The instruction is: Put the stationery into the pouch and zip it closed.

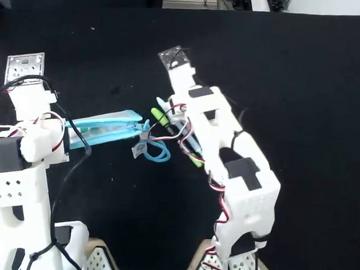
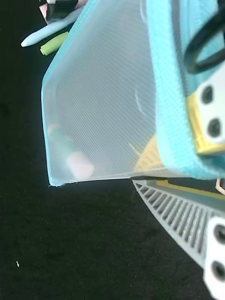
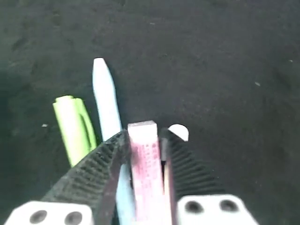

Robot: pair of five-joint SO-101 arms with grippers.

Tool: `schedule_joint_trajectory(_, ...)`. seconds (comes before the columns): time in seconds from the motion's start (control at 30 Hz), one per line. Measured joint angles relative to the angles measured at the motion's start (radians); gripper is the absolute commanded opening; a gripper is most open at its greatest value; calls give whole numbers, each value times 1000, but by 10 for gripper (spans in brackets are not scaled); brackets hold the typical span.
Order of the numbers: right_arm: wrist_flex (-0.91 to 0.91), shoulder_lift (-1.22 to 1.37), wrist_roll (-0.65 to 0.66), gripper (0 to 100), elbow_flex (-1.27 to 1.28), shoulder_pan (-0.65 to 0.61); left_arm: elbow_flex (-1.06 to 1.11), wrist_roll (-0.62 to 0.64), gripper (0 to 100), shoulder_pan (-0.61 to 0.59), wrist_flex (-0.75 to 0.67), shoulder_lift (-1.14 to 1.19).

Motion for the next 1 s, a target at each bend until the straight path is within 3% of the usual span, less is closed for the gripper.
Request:
schedule_joint_trajectory(0.17, 0, -32, -5, 11, 14, 37, 0, 0, 30, 0, 0, 0)
schedule_joint_trajectory(0.37, 2, -270, -75, 11, 146, 129, 0, 0, 30, 0, 0, 0)
schedule_joint_trajectory(0.57, 186, -453, -95, 11, 147, 282, 0, 0, 30, 0, 0, 0)
schedule_joint_trajectory(0.7, 364, -428, -91, 12, 98, 425, 0, 0, 30, 0, 0, 0)
schedule_joint_trajectory(0.87, 419, -236, 0, 14, 89, 460, 0, 0, 30, 0, 0, 0)
schedule_joint_trajectory(1.0, 437, -71, 21, 135, 21, 462, 0, 0, 30, 0, 0, 0)
